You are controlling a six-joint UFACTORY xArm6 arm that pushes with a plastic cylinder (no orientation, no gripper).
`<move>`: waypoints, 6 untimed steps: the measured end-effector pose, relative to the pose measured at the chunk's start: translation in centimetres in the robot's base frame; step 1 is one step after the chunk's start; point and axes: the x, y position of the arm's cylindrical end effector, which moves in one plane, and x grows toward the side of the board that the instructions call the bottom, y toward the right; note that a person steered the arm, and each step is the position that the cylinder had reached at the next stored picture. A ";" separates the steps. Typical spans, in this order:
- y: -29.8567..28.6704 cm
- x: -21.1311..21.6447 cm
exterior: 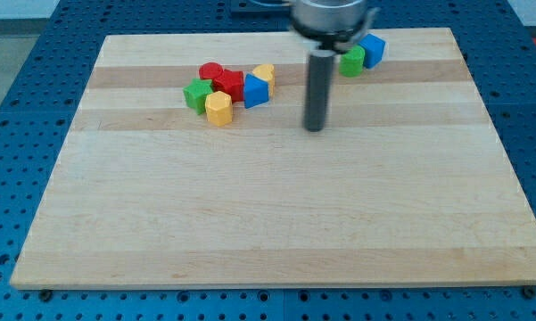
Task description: Push the red star into the red circle
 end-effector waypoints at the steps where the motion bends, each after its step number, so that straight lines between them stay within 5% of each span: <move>1: -9.3 0.0; 3: -14.9 -3.3; 6: -8.9 -7.2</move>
